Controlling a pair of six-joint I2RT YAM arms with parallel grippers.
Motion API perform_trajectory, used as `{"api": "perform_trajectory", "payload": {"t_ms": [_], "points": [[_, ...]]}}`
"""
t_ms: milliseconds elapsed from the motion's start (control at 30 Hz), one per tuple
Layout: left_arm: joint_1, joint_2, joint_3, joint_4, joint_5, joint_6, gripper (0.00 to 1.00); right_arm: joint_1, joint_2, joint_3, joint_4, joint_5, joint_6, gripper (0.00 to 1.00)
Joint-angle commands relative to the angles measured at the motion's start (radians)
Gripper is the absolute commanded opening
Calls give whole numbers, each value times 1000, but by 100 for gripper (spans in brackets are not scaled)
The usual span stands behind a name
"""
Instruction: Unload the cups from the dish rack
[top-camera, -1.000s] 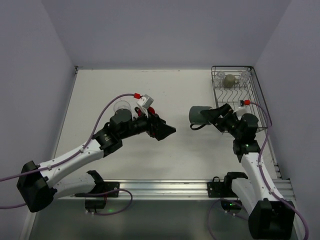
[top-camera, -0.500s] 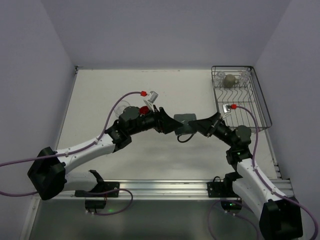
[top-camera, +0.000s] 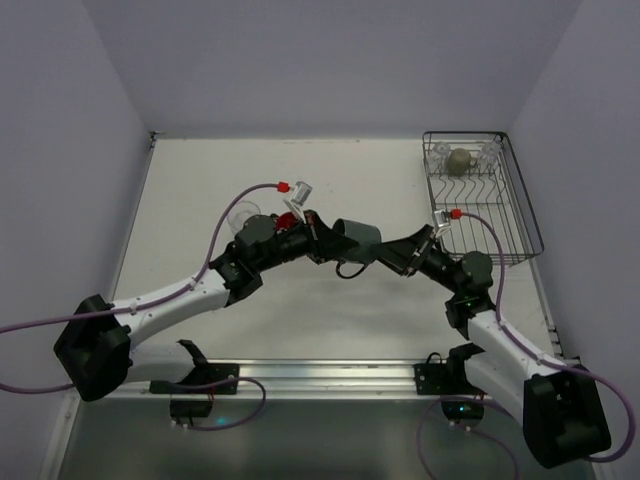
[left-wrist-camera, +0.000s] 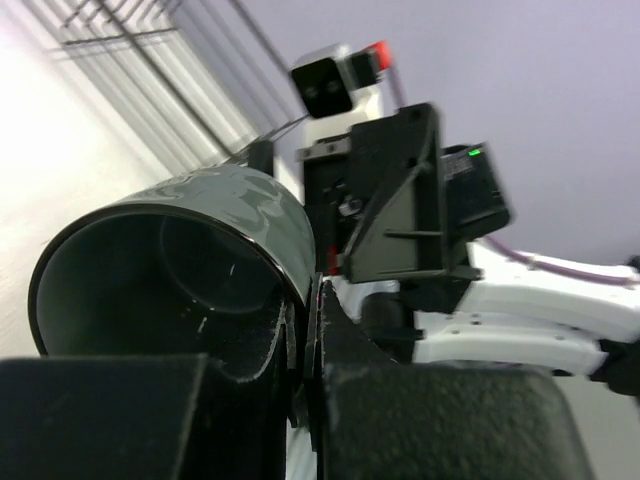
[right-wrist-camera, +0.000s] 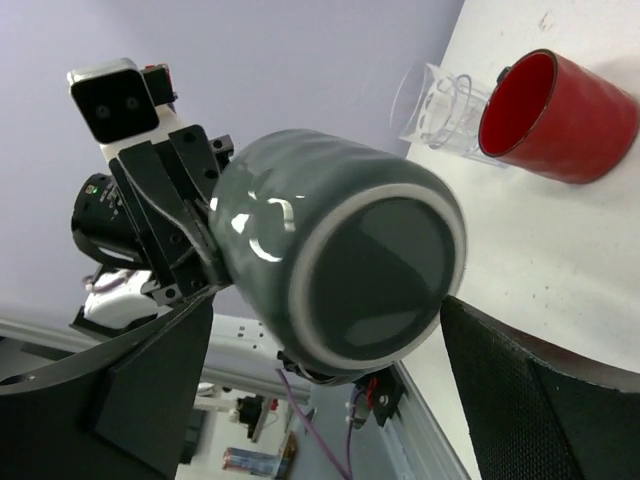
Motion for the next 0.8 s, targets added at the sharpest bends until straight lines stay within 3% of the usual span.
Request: {"api": "perform_trajectory", "payload": {"t_ms": [0, 33, 67, 167, 267, 500, 767], "points": [[-10, -3, 113, -80, -96, 155, 0, 6, -64, 25, -82, 25, -66, 99], [-13, 23, 154, -213, -127, 193, 0, 6, -134, 48, -185, 44, -167, 99], [-19, 41, 244, -278, -182, 273, 0, 6, -174, 74, -425, 81, -234, 99], [-21, 141, 363, -484, -268, 363, 0, 6, -329, 189, -802, 305, -450, 99], [-29, 253, 487, -637, -334, 417, 0, 6, -462, 270, -1035, 494, -575, 99], [-47, 544, 713, -873, -520, 513, 0, 6, -639, 307, -1228, 620, -643, 99], [-53, 704, 856, -981, -580, 577, 0, 6, -681, 295, -1234, 629, -655, 99]]}}
